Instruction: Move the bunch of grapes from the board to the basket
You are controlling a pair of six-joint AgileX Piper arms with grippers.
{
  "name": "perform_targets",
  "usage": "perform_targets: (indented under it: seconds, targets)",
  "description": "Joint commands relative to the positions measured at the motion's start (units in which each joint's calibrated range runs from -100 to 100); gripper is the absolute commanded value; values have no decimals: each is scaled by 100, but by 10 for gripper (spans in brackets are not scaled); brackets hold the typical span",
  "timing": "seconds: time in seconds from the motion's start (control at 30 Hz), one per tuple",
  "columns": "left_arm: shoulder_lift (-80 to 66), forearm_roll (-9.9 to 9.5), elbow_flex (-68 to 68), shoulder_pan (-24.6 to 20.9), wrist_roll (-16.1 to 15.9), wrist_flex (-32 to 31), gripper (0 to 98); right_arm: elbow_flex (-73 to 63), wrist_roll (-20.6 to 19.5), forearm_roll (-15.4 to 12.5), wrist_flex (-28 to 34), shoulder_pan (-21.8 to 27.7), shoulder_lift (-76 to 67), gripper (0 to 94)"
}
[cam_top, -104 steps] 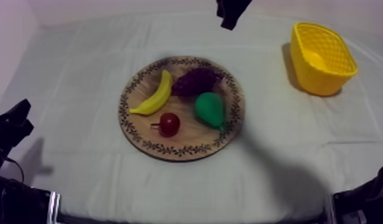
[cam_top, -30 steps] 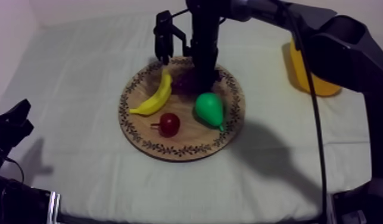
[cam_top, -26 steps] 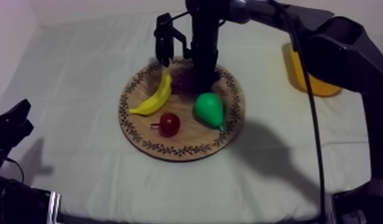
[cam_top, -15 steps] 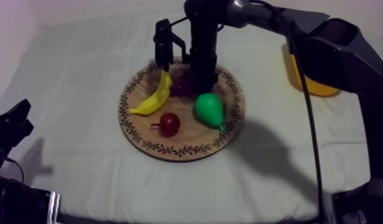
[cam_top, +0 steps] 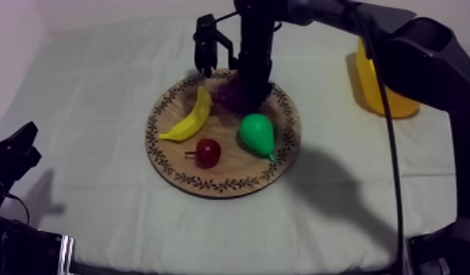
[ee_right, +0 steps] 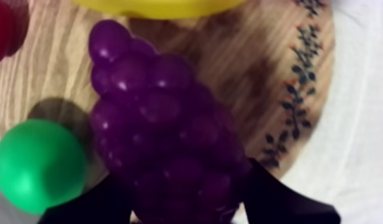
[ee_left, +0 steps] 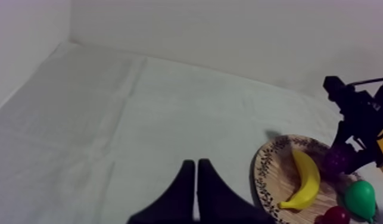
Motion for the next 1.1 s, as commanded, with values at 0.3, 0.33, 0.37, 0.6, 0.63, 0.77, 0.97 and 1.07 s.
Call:
perform_targets:
  seconds: [0.3,0.33,0.37,0.6,0.63,0.77,0.97,1.07]
  targets:
    - [0,-2,-2,0,1,-1,1,178,-169,10,179,220,-1006,190]
    - [0,-2,-2,0,1,-1,1,208,-186,13,179,247,-1114,190]
    - [0,-2,-2,0,1,-1,1,242,-203,15,176,278,-1221,190]
    - [0,-2,-2,0,1,-1,1,503,-334,40,125,519,-1928,190]
    - [0,-2,-2,0,1,-1,1,535,-357,46,121,555,-2014,190]
    - [0,-2,-2,0,1,-1,1,670,-452,54,138,713,-2356,188]
    - [0,-2,-2,0,1,-1,1,945,-654,76,86,1006,-2900,184]
    - [0,-2,-2,0,1,-1,1,1065,-768,94,-4,1193,-3168,183]
